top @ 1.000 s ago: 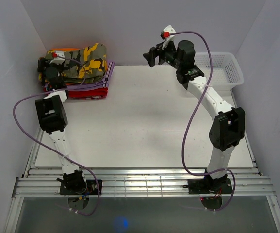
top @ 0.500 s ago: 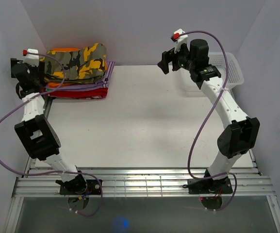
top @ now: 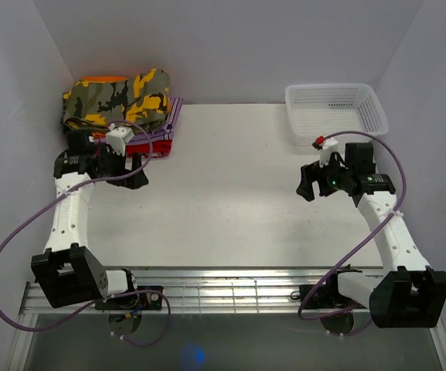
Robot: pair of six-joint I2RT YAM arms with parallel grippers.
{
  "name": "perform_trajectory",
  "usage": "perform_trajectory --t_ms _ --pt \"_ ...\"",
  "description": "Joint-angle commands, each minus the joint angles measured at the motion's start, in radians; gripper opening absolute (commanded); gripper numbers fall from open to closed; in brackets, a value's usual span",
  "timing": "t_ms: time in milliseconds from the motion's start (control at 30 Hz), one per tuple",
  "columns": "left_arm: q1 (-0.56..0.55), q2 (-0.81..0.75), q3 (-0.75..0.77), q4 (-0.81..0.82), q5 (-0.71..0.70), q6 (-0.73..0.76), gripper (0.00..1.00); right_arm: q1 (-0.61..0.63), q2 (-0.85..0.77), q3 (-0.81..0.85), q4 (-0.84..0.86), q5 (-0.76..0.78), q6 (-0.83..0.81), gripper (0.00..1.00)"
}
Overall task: Fold and stack the trousers
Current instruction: Neatly place the folded trousers to the corner
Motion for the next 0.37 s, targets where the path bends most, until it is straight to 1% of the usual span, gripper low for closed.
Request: perform_trajectory --t_ms 0,67,133,333 --pt "-0.025 -0.071 -0.101 -0.084 0.048 -0.1 0.98 -0.028 -0.091 -0.142 -0.035 -0.066 0.025 0.9" --pt "-0.026 -0.091 -0.132 -0.061 0.036 -0.123 0.98 -0.061 -0.15 -0.194 -0.023 -0.1 0.046 0.9" --pt "-0.025 -0.105 -0.138 -0.044 0.02 -0.127 0.98 -0.089 -0.191 -0.194 -0.024 -0.08 0.056 0.9" --pt "-0.026 -0.113 -0.103 -0.034 0.005 -0.133 0.98 -0.109 -0.211 -0.165 -0.061 -0.103 0.051 0.9"
